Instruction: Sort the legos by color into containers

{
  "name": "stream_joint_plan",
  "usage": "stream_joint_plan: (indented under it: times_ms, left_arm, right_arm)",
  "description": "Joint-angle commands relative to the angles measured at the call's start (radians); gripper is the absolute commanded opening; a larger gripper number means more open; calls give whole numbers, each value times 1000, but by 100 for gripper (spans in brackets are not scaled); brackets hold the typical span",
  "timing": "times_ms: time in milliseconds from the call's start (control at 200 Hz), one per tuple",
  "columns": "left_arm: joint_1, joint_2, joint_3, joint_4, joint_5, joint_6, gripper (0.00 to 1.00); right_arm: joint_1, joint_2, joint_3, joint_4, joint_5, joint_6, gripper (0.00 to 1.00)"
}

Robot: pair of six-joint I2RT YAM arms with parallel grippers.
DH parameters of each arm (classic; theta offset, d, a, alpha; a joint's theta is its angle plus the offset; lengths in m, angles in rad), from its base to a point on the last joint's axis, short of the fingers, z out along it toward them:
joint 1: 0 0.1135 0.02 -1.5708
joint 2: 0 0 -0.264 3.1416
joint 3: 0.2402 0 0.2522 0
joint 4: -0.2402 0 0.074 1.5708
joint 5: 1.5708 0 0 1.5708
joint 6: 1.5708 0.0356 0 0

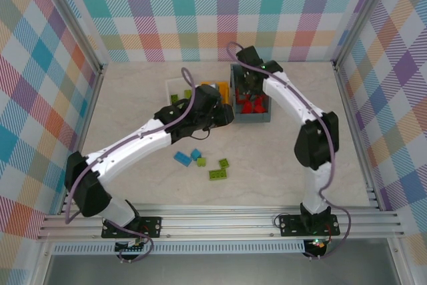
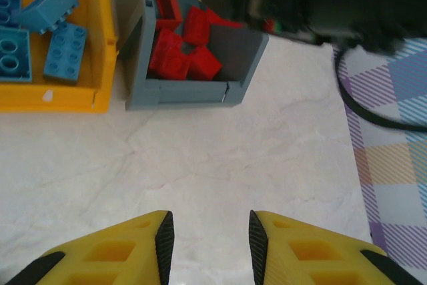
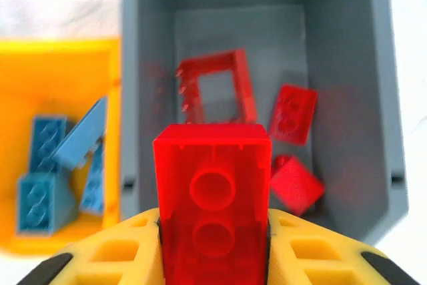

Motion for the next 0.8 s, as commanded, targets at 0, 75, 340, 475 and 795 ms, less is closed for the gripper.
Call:
stream_joint_plan:
  times_ms: [0,75,340,475,795]
  left_arm:
    - [-7,38,71,81,-40,43,37]
    - [-6,67,93,90,-37,46,37]
    - [-8,111,94,115,-23,42,37]
    - [-6,114,80,115,-21,40,37]
    - [-16,57,-16,113,-30,23,37]
  right_arm:
    - [-24,121,171,-119,113,-37,34]
    - [-41,214,291,-155,147,-54,34]
    - [-65,451,561,-181,176,-135,37]
    - [-65,521,638,-192,188,-144,47]
    - [-51,446,645,-184,166,-156,58]
